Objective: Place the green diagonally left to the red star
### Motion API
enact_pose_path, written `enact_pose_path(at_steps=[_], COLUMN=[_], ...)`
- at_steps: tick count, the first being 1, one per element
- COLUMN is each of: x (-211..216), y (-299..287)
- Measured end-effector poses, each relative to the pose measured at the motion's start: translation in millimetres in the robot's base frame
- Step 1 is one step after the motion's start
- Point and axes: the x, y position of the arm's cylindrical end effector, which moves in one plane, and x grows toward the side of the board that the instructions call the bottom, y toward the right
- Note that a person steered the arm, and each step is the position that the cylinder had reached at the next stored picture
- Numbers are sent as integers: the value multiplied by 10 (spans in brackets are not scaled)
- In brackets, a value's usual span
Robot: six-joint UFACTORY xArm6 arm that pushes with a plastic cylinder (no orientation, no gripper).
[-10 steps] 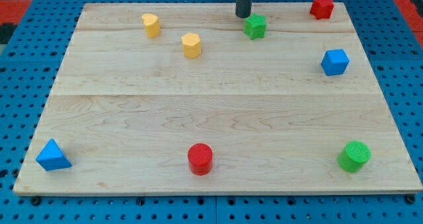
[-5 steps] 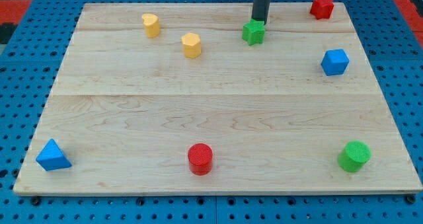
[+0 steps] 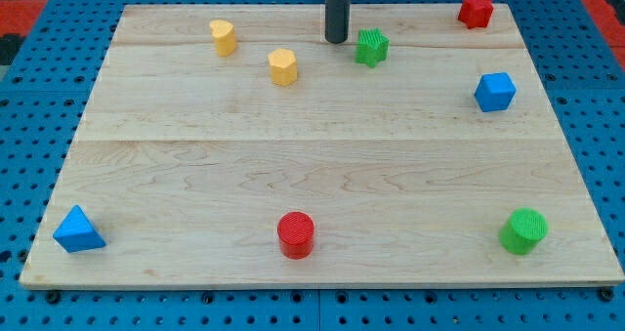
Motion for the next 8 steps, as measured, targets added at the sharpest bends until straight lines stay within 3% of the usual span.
enact_pose_path(at_steps=[2,3,4,5,6,7,8], x=[101,80,-283,-378,-105,-14,-206], y=[445,398,214,597,1253,2165,2919])
